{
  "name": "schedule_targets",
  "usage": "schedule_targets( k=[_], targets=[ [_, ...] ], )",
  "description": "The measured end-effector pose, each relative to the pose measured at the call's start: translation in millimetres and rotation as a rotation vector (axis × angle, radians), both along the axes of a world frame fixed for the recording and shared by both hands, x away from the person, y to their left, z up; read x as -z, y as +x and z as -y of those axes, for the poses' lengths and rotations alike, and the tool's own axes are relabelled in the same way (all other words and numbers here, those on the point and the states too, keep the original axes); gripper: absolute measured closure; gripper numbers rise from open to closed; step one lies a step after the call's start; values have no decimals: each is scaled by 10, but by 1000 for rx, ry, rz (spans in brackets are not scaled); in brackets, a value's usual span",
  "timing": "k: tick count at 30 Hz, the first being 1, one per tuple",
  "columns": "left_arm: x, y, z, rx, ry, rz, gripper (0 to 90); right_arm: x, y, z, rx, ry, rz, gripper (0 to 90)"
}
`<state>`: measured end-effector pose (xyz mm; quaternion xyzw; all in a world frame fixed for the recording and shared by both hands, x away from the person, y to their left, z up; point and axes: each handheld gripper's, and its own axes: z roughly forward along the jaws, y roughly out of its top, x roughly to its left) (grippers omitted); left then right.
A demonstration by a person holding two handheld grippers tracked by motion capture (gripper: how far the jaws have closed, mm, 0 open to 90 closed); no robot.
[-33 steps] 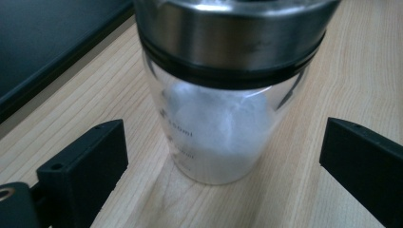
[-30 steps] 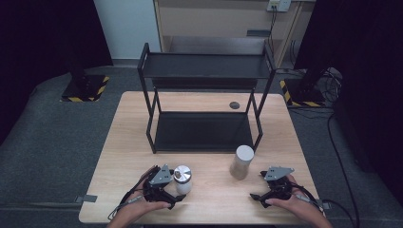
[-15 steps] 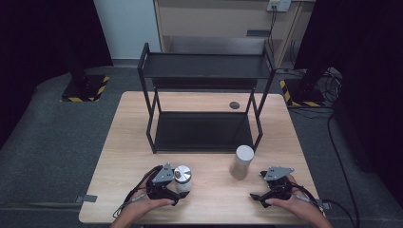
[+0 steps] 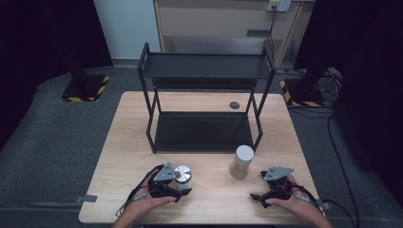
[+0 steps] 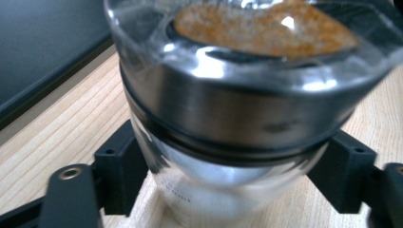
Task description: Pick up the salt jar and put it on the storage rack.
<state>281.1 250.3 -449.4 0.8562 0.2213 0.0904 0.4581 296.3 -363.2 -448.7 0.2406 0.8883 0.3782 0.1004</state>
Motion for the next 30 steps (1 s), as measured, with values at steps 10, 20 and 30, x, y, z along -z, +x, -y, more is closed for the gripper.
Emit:
schedule_targets(
  k=[10,20,30],
  targets=[
    [11,6,0,6,3,24,290,0,1,0,-1,0,0,13],
    [-33,5,26,14,25,26,297,0,1,0,0,0,0,13],
    [-72,-1,28,42,27,34,297,-2,1,-1,0,-2,0,13]
  ],
)
